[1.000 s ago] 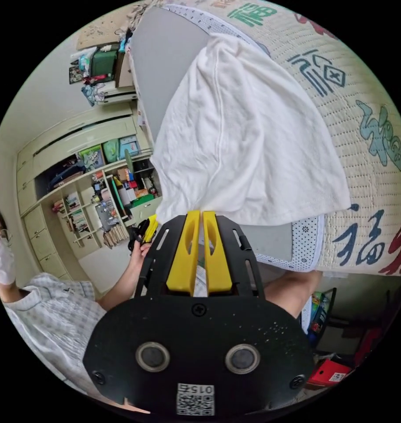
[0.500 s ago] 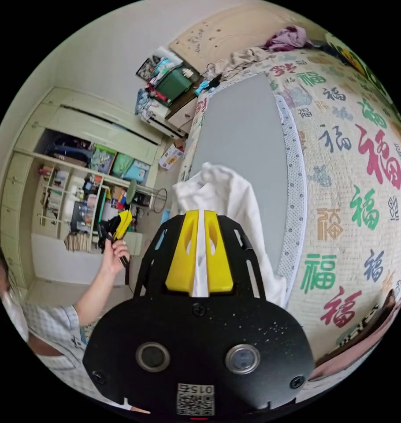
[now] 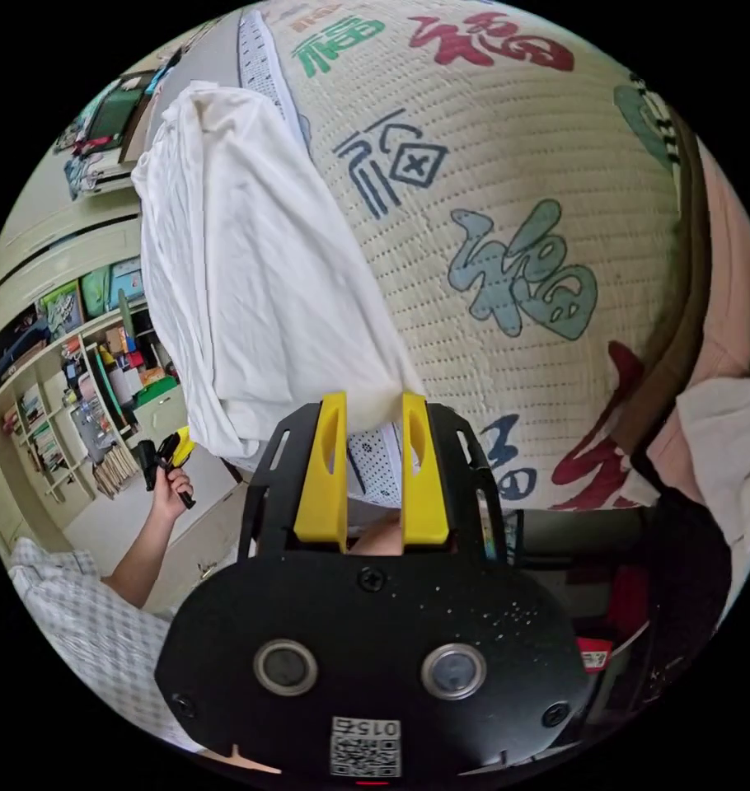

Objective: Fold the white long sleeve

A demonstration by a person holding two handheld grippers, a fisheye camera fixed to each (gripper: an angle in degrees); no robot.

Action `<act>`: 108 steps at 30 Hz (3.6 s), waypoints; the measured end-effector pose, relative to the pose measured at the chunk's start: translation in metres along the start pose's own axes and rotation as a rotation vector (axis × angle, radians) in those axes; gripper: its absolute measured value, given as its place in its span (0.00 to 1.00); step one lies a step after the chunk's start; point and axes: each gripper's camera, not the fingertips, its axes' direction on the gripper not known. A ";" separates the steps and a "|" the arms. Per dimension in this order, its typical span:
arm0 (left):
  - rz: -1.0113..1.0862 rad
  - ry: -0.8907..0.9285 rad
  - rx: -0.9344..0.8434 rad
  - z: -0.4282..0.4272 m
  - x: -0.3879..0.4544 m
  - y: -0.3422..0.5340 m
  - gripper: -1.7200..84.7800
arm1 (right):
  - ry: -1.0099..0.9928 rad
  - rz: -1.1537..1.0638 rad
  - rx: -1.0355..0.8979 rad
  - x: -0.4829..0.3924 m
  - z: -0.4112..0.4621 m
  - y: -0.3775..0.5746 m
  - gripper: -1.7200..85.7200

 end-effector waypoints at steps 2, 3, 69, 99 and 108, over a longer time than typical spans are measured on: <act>0.060 -0.025 -0.027 0.006 0.010 -0.004 0.10 | 0.035 0.009 -0.009 -0.014 -0.006 0.010 0.13; 0.074 -0.029 -0.042 0.008 0.013 -0.007 0.09 | 0.052 0.003 -0.008 -0.019 -0.008 0.013 0.13; 0.535 -0.399 0.009 0.055 0.234 0.208 0.17 | -0.397 -0.466 -0.345 -0.372 -0.124 -0.011 0.02; 0.192 -0.325 0.294 -0.128 0.162 0.192 0.03 | 0.110 -0.818 -0.296 -0.463 -0.180 -0.116 0.10; 0.117 -0.368 0.514 -0.282 0.129 0.217 0.02 | 0.409 -1.117 -0.303 -0.554 -0.080 -0.094 0.16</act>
